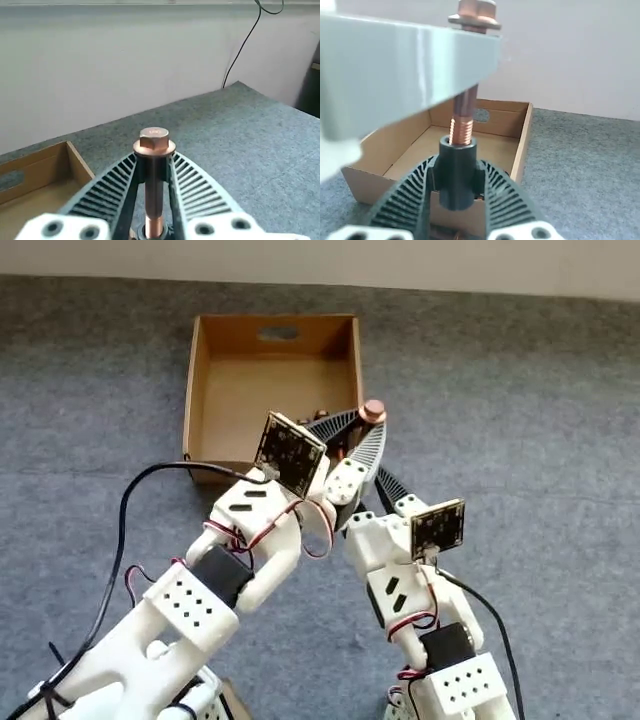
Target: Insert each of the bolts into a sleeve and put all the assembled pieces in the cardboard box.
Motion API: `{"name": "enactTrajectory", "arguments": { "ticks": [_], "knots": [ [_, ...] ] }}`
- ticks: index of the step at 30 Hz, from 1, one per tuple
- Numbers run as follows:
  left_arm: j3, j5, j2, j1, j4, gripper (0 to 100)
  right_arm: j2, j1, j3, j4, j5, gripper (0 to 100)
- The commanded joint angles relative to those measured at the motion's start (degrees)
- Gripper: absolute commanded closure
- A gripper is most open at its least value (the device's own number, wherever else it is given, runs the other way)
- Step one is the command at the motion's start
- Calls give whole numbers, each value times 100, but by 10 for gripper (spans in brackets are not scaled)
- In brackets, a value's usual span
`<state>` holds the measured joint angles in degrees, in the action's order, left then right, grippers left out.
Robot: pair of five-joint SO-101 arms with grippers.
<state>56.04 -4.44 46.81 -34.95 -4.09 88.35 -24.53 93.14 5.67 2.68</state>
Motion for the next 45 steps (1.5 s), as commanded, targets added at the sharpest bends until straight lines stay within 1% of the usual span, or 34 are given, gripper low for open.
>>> {"name": "enactTrajectory", "arguments": {
  "ticks": [1,5,7,8,12,14,23,25,31,35,42,43,45],
  "knots": [
    [-198,-44,13,-110,-9,990,66,22,-57,-127,53,991],
    [-189,-53,13,-101,-18,990,66,31,-57,-127,53,991],
    [-189,-79,13,13,-114,990,66,31,-57,-127,53,991],
    [-215,-220,13,101,-237,990,66,31,-57,-127,53,991],
    [-233,-1301,22,611,-615,990,66,31,-48,-127,53,991],
    [-233,-1495,22,725,-738,990,66,31,-48,-127,53,991],
    [-224,-1503,22,708,-809,990,66,31,-48,-127,53,991],
    [-224,-1503,22,585,-835,990,66,31,-48,-127,53,991],
    [-259,-1486,637,321,-1451,990,66,277,-57,-127,53,991],
    [-242,-1477,945,356,-1697,990,66,277,-57,-127,53,991],
    [-207,-1477,945,620,-1670,986,75,277,-57,-127,53,991],
    [-215,-1477,945,620,-1670,978,75,277,-57,-127,53,991],
    [-224,-1477,945,567,-1670,923,75,277,-57,-127,53,991]
  ]
}}
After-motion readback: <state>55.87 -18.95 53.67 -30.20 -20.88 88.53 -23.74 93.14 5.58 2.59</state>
